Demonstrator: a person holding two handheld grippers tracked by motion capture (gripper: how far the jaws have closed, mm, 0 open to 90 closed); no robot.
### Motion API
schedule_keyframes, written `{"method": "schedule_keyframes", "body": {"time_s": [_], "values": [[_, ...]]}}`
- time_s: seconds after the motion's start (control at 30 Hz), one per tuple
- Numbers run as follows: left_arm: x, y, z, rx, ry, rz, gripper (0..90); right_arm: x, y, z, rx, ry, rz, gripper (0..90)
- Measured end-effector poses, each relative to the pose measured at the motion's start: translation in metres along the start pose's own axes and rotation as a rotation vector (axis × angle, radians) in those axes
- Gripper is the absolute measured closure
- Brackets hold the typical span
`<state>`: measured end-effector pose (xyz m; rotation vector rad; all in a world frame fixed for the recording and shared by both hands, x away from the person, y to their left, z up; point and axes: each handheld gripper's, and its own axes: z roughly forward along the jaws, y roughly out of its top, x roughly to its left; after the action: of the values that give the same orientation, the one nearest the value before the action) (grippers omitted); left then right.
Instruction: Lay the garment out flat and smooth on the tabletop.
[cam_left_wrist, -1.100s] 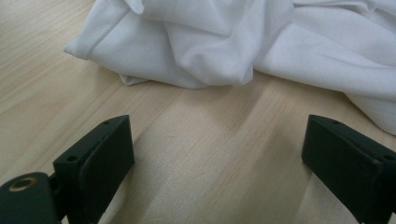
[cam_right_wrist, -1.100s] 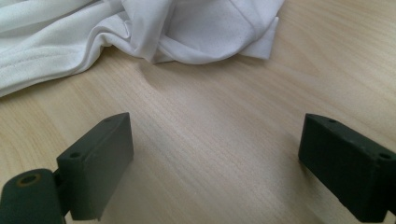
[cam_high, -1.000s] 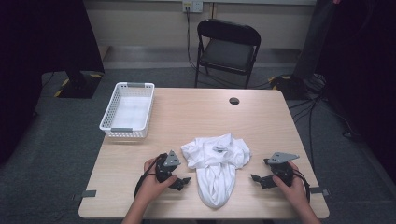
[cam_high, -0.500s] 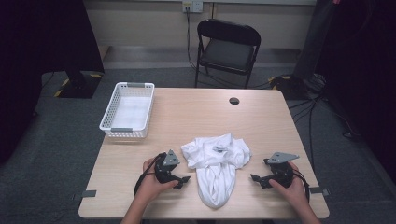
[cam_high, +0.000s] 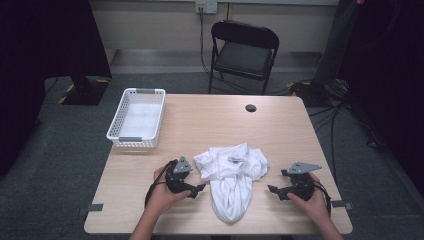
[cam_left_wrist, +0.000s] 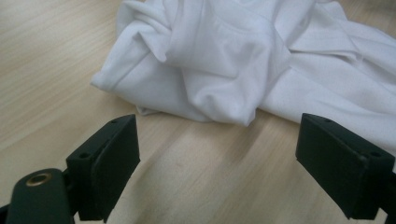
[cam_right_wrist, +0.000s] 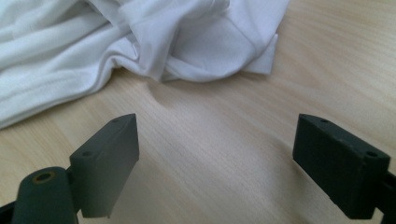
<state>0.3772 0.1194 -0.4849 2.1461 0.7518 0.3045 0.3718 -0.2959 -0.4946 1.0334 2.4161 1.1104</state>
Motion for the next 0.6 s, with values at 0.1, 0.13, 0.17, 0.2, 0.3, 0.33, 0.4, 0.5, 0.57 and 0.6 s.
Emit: {"method": "schedule_keyframes", "body": {"time_s": [0.1, 0.13, 0.17, 0.2, 0.3, 0.33, 0.4, 0.5, 0.57, 0.6], "values": [[0.001, 0.009, -0.001, -0.029, -0.002, 0.006, 15.8, -0.002, 0.005, -0.003, -0.028, 0.012, 0.01, 17.4], [0.001, 0.011, -0.001, -0.031, -0.004, 0.006, 17.1, -0.002, 0.007, -0.003, -0.036, 0.014, 0.009, 19.4], [0.002, 0.014, -0.001, -0.036, -0.005, 0.001, 18.1, -0.003, 0.009, -0.004, -0.048, 0.013, 0.011, 20.7], [0.003, 0.017, -0.001, -0.042, -0.009, -0.001, 20.2, -0.003, 0.011, -0.004, -0.057, 0.015, 0.017, 21.8], [0.007, 0.026, 0.002, -0.065, -0.002, -0.01, 23.5, -0.004, 0.017, -0.003, -0.077, 0.043, 0.032, 28.0], [0.008, 0.029, 0.003, -0.068, -0.002, -0.009, 24.8, -0.004, 0.02, -0.001, -0.091, 0.045, 0.034, 28.9], [0.009, 0.034, 0.006, -0.069, 0.002, 0.006, 29.0, -0.003, 0.024, 0.001, -0.108, 0.052, 0.039, 34.1], [0.01, 0.037, 0.009, -0.061, 0.007, 0.021, 35.3, -0.002, 0.028, 0.003, -0.129, 0.079, 0.051, 41.4], [0.01, 0.04, 0.013, -0.061, -0.012, 0.029, 40.1, -0.003, 0.033, 0.007, -0.135, 0.098, 0.063, 47.5], [0.01, 0.04, 0.013, -0.061, -0.012, 0.029, 40.6, -0.003, 0.033, 0.007, -0.135, 0.098, 0.063, 47.5]]}}
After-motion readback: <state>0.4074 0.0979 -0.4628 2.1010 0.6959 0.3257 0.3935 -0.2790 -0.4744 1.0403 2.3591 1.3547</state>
